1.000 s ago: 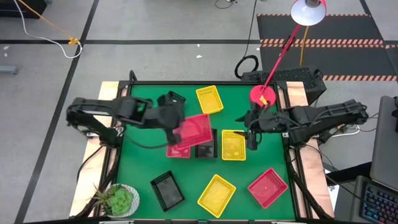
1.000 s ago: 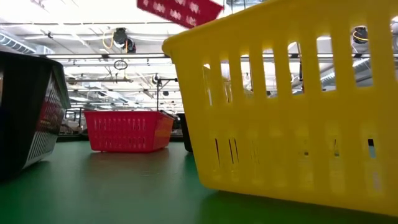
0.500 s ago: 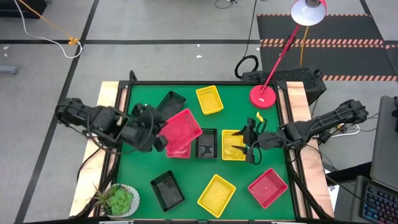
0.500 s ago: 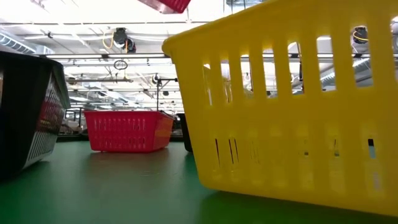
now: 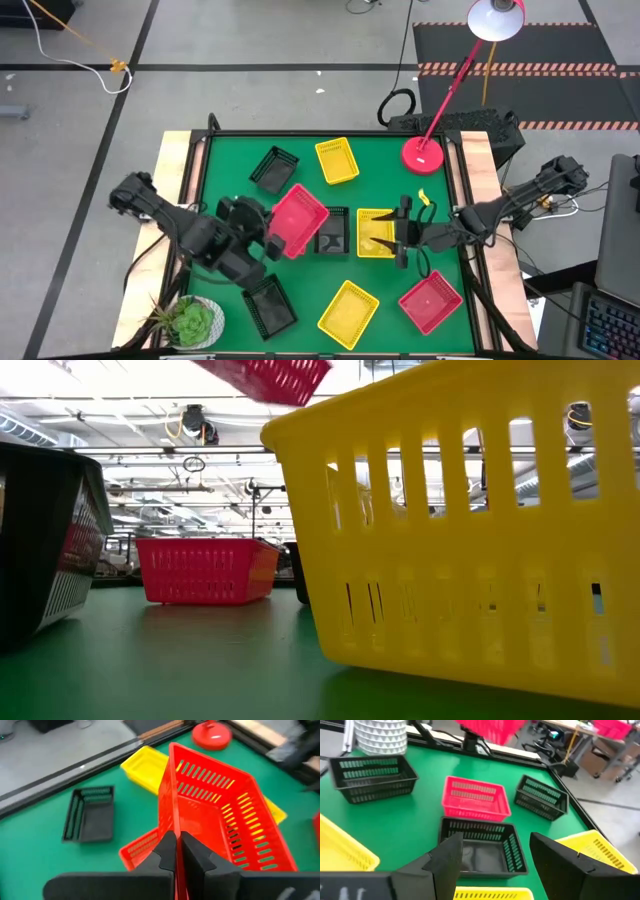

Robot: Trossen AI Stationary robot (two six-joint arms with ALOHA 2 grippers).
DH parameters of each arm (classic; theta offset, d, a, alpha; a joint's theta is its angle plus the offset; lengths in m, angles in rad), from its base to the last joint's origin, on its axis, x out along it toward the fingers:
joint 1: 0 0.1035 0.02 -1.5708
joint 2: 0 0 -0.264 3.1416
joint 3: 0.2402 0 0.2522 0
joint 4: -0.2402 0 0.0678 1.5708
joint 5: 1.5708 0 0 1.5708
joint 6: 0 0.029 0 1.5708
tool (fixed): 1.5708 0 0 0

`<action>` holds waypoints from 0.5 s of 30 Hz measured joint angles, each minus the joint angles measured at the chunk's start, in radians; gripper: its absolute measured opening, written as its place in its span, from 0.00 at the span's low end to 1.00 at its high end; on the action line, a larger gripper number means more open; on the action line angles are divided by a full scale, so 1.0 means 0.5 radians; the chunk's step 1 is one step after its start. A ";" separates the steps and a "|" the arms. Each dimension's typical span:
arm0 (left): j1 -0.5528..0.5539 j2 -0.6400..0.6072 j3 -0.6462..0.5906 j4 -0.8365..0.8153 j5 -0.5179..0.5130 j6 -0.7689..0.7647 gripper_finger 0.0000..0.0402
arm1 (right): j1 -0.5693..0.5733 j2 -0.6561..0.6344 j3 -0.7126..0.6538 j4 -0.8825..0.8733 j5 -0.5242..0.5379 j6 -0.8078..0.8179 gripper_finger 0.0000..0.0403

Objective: Stack baskets by color
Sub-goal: Stack the top red bin on top of the middle red bin

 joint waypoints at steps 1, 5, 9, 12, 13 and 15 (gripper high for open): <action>-0.005 0.036 -0.001 -0.021 -0.003 -0.094 0.03 | 0.009 0.001 0.000 -0.001 0.000 -0.008 0.56; -0.010 0.136 -0.028 -0.015 -0.074 -0.294 0.02 | 0.037 0.001 0.000 -0.001 0.000 -0.014 0.56; -0.010 0.217 -0.035 -0.006 -0.097 -0.468 0.03 | 0.063 0.001 0.000 0.018 -0.004 0.015 0.56; 0.000 0.244 -0.095 -0.009 -0.096 -0.593 0.02 | 0.091 0.001 0.000 -0.004 -0.004 0.018 0.56; 0.001 0.248 -0.128 -0.009 -0.096 -0.649 0.02 | 0.105 0.002 0.000 -0.002 -0.003 0.020 0.56; 0.002 0.255 -0.207 -0.008 -0.092 -0.765 0.02 | 0.132 0.001 0.000 -0.001 -0.004 0.018 0.56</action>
